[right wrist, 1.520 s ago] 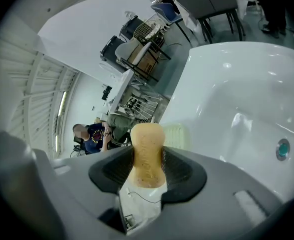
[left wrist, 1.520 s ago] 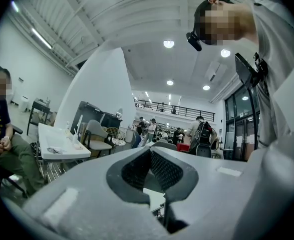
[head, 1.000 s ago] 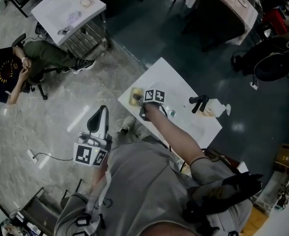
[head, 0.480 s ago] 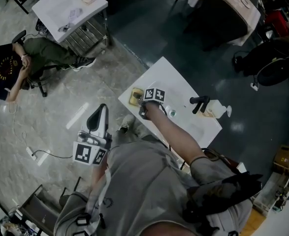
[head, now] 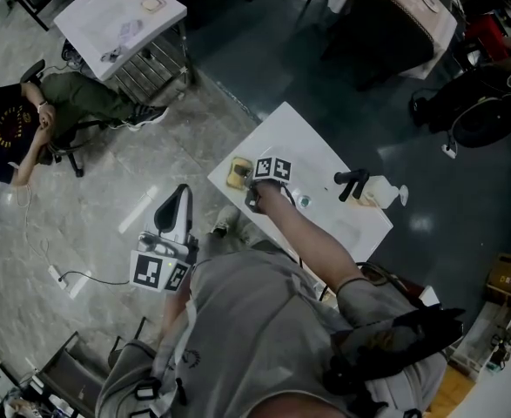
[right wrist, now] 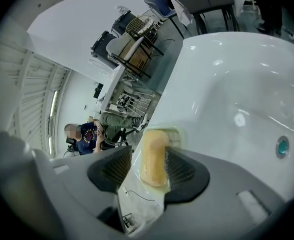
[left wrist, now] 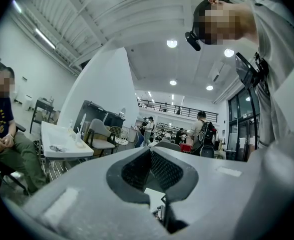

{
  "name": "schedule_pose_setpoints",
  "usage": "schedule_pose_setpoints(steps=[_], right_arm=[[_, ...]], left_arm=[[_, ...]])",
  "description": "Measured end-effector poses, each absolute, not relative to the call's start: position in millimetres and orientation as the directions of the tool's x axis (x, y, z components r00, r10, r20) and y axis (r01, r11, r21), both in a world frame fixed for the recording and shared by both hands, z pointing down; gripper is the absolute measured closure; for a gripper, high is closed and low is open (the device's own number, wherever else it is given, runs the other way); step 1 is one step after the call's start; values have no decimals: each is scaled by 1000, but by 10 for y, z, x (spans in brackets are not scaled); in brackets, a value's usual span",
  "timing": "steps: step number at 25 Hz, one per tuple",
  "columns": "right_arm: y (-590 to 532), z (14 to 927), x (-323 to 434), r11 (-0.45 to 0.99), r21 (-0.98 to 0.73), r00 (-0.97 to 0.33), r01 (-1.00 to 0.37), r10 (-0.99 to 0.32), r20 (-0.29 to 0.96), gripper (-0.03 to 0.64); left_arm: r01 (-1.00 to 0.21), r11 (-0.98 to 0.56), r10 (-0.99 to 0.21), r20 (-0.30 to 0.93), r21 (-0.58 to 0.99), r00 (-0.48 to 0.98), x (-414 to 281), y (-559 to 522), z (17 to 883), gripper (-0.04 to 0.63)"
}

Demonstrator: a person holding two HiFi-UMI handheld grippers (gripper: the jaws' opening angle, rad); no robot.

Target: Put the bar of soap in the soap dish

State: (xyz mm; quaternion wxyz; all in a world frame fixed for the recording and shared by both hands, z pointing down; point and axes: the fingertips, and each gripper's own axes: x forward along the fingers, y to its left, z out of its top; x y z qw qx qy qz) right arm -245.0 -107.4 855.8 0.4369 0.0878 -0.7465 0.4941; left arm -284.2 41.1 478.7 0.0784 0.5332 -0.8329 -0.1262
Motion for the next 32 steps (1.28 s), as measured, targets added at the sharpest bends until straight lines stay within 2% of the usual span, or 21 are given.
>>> schedule_pose_setpoints(steps=[9,17,32], right_arm=[[-1193,8127,-2531,557,-676,-661,-482,276,698,396],[-1214,7177,-2643,657,-682,-766,-320,244,595,396],[-1590,5671,-2403,773,-615,-919,-153,118,377,386]], left_arm=[[-884,368,-921,-15,289,-389,-2799,319,4762,595],[-907,321,-940,-28,273,-341,-2761,203,4689,595],[-979,100,-989,-88,177,-117,-2595,-519,4347,595]])
